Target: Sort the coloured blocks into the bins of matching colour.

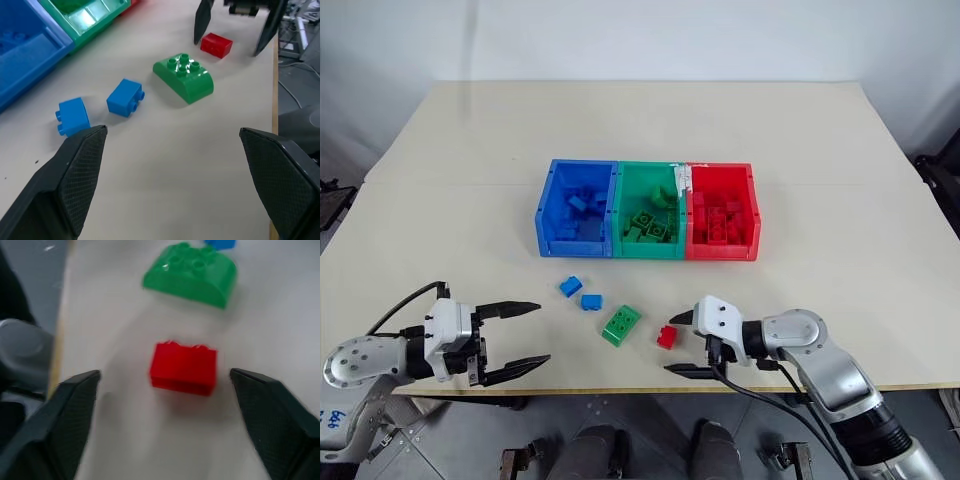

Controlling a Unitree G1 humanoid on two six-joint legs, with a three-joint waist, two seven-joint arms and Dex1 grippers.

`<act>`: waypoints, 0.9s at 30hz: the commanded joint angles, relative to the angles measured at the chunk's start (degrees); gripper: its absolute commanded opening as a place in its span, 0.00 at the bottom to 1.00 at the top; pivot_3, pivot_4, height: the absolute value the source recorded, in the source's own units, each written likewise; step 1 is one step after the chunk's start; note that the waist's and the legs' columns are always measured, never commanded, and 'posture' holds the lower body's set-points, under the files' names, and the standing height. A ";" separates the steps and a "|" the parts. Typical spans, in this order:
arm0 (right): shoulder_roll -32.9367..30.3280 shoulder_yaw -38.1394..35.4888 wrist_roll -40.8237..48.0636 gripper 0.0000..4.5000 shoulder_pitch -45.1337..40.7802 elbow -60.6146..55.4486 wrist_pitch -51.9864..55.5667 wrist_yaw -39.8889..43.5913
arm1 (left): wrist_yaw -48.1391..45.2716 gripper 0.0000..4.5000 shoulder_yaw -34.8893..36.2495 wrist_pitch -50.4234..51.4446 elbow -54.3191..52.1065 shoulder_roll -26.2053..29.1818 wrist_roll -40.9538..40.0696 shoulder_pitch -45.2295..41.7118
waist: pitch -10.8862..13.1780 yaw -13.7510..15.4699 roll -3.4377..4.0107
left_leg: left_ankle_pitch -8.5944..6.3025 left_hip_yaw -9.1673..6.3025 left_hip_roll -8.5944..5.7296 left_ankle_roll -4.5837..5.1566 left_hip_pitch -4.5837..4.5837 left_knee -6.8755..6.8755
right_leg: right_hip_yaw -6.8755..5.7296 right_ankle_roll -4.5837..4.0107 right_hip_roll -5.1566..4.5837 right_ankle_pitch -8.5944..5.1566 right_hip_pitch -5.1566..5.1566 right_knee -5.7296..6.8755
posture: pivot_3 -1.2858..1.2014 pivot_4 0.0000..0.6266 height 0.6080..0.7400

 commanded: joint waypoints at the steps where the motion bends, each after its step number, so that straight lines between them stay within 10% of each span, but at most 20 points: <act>1: -0.05 -0.03 -1.24 0.64 -0.17 1.29 -2.19 -0.15 | 1.50 1.00 1.17 0.18 -2.90 -0.79 -1.21 1.23 | 0.00 -0.01 0.00 | 0.00 0.01 0.00 0.00 0.00 0.00 | 0.00 0.00 0.00 0.00 0.00 0.00 | 0.52 0.24 1.00; 6: 1.05 -0.66 -0.59 0.32 -1.30 2.90 -2.49 -0.31 | 3.01 1.00 0.82 0.13 -3.40 -1.71 -1.26 0.78 | -0.01 0.01 -0.01 | 0.00 0.07 -0.01 0.00 0.00 0.00 | -0.01 0.00 0.00 0.00 0.00 0.00 | 0.52 0.24 1.00; 17: 1.93 -17.70 8.64 0.32 -14.30 12.92 -1.30 -5.16 | 9.00 1.00 1.01 3.65 -5.78 -5.97 -4.70 -3.51 | 0.00 -0.03 0.00 | 0.01 0.03 0.00 0.01 0.02 0.00 | 0.03 0.00 0.00 0.00 0.00 0.03 | 0.52 0.24 1.00; 27: 4.12 -17.74 -0.05 0.32 -32.05 38.79 -8.60 -12.25 | 11.96 1.00 3.39 5.24 -5.45 -6.82 -6.58 -3.86 | 0.00 -1.19 0.00 | 0.01 0.34 0.00 0.00 -0.08 -0.03 | -0.05 -0.04 0.03 -0.02 -0.05 0.00 | 0.52 0.24 1.00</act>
